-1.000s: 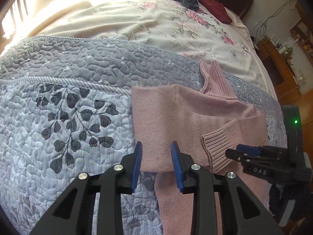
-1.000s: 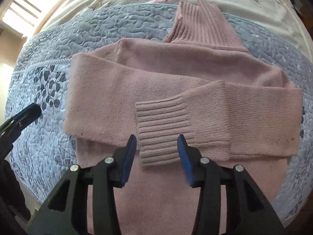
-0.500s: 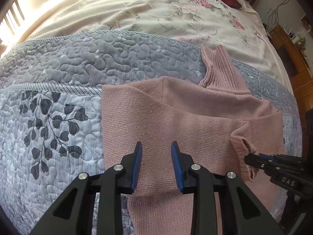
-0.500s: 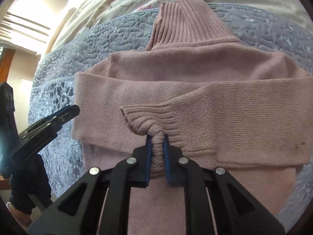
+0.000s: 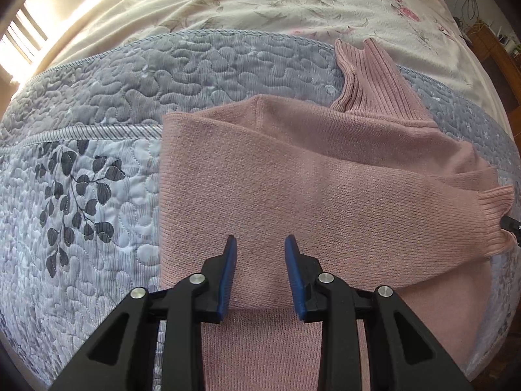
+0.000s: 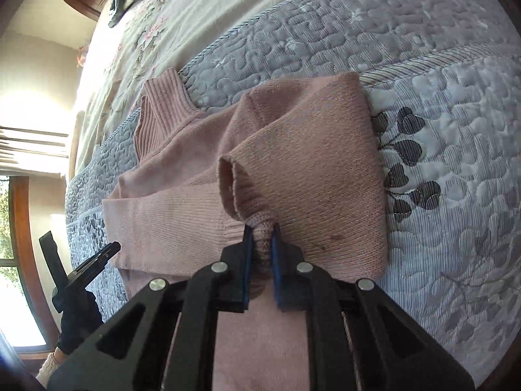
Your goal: Fold small clothes
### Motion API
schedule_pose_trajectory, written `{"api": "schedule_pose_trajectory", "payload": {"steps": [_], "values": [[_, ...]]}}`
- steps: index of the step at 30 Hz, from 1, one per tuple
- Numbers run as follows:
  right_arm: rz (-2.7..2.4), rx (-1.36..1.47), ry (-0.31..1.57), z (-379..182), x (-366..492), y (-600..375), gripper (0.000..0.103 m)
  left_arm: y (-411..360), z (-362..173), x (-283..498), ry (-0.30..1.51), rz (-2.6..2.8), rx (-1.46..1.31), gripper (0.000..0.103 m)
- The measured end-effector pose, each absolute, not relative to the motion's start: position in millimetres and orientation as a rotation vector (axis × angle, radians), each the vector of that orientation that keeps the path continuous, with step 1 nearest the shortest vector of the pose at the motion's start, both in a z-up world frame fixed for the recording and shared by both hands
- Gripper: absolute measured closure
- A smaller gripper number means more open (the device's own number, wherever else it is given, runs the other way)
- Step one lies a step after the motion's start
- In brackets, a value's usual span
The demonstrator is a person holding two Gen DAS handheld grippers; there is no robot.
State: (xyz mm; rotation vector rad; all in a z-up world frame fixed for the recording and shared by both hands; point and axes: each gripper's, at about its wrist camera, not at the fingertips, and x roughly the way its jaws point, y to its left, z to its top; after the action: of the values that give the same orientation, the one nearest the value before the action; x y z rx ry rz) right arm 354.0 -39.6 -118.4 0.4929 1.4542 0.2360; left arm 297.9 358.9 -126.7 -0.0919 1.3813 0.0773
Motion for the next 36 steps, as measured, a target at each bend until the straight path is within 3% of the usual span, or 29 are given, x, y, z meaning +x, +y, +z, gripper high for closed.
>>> {"api": "schedule_pose_trajectory", "payload": {"steps": [5, 12, 21, 25, 27, 28, 29, 30, 36], "values": [[0.116, 0.438, 1.484, -134, 343, -55, 0.084, 357, -152, 303, 1.427, 0.067, -0.035, 0.072], [0.182, 0.366, 1.365, -90, 333, -38, 0.083, 341, -109, 303, 1.286, -0.052, -0.13, 0.072], [0.106, 0.279, 1.478, -146, 338, -30, 0.085, 325, -162, 303, 1.379, -0.052, -0.119, 0.072], [0.151, 0.297, 1.481, -127, 348, -28, 0.081, 327, -151, 303, 1.372, -0.081, -0.153, 0.072], [0.22, 0.35, 1.427, -106, 363, -25, 0.071, 330, -128, 311, 1.306, -0.121, -0.174, 0.071], [0.256, 0.351, 1.408, -97, 375, -20, 0.061, 329, -117, 319, 1.273, -0.134, -0.155, 0.063], [0.286, 0.341, 1.388, -90, 389, -13, 0.06, 328, -109, 330, 1.248, -0.147, -0.143, 0.056], [0.322, 0.333, 1.373, -85, 405, -4, 0.06, 327, -103, 344, 1.23, -0.168, -0.148, 0.055], [0.436, 0.318, 1.39, -98, 504, 52, 0.06, 313, -111, 439, 1.223, -0.227, -0.17, 0.054]]}}
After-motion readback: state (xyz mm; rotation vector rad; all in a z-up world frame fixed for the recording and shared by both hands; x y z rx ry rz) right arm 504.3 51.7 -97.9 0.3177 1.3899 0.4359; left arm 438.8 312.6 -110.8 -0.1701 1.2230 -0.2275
